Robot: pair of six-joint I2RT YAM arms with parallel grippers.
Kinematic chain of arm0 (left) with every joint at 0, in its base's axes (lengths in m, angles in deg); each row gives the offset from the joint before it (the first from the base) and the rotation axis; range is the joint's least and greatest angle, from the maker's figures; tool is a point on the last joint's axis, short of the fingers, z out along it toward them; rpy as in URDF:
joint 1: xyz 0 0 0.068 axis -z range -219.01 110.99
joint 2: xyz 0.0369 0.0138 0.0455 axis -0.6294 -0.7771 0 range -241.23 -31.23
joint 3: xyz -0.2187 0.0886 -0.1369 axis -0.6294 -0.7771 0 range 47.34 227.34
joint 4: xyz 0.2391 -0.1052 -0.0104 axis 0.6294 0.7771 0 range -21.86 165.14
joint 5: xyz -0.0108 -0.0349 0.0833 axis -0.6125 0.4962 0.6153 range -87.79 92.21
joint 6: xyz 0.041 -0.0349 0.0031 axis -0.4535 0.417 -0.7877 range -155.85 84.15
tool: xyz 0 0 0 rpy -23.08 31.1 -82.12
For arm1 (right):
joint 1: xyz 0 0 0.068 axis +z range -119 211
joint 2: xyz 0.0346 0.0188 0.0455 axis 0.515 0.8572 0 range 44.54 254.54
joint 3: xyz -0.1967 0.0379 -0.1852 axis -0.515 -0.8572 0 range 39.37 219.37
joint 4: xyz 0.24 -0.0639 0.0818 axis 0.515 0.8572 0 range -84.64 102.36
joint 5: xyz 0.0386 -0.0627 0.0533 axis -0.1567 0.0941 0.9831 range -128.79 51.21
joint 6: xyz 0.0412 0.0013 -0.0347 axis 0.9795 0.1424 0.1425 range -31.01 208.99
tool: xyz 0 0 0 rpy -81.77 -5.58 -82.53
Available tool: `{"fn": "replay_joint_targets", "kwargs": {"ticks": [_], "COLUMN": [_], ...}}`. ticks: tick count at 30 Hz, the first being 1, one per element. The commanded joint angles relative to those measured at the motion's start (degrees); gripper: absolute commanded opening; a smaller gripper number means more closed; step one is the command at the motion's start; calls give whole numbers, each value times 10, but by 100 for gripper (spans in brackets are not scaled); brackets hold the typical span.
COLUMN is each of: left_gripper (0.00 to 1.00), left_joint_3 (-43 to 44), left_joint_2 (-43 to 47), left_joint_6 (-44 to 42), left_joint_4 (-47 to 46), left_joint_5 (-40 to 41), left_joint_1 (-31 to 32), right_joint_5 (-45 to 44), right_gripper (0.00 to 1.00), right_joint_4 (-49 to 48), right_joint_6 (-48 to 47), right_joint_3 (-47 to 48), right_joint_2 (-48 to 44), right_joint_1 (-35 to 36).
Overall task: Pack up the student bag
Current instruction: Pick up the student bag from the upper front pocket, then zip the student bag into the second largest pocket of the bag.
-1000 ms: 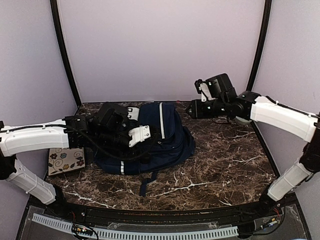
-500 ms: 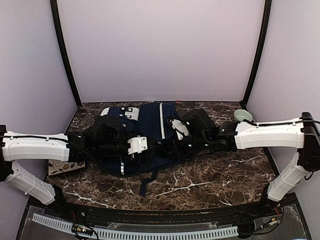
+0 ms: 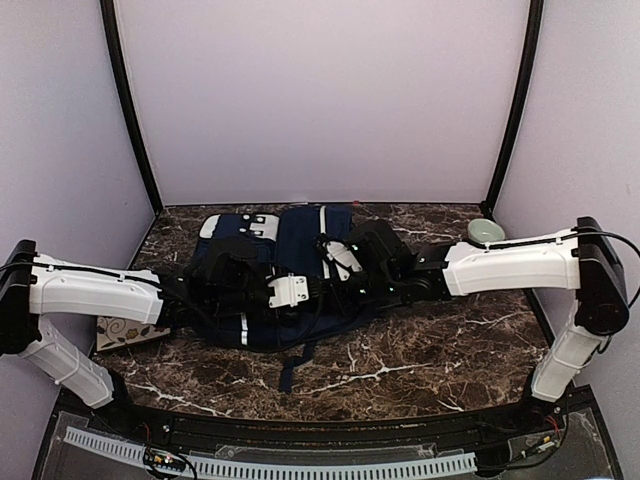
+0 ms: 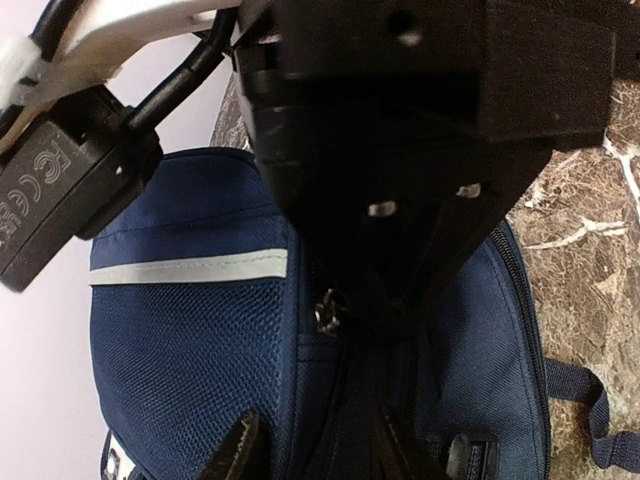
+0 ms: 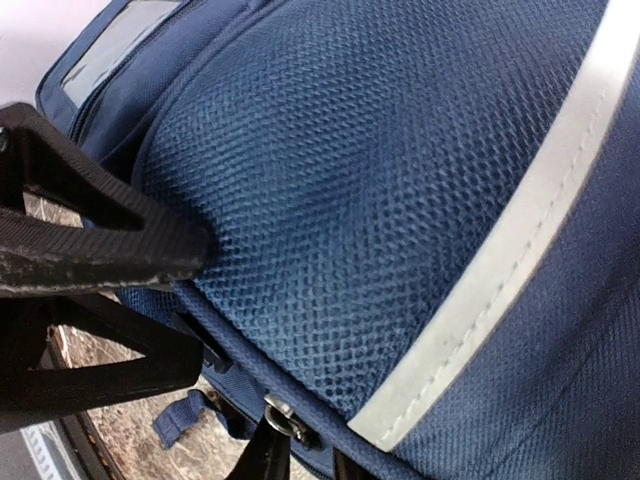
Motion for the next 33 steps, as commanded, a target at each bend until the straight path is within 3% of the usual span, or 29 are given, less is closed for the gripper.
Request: {"fn": "replay_joint_targets", "kwargs": {"ticks": [1,5,9,10,13,14,18,24,33], "left_gripper": [38,39,49,44,3,0,0,0,0], "left_joint_3": [-13,-20,-18,-15,-8,-8,-18,-26,-44], "left_joint_2": [5,9,-4,-7,-10,-8,17,47,93], "left_joint_6": [3,4,10,9,9,11,9,-8,-5], "left_joint_4": [-23,-33,-56,-55,-39,-33,-9,13,76], "left_joint_5": [15,21,60,64,59,56,43,41,-64], "left_joint_1": [-3,-11,-22,-23,-23,-23,-23,-23,-22], "right_joint_5": [-16,-4,2,1,-6,-12,-41,-45,-97], "right_gripper": [0,0,0,0,0,0,0,0,0], "right_joint_4": [-47,-66,-58,-51,-10,11,75,126,220], "right_joint_6": [12,33,47,50,58,59,60,39,-76], "right_joint_3": [9,-23,-39,-39,-36,-34,-58,-109,21], "right_joint_2": [0,-24,-44,-44,-66,-69,-103,-163,-79], "right_joint_1": [-7,-15,-20,-21,-30,-35,-66,-172,-236]}}
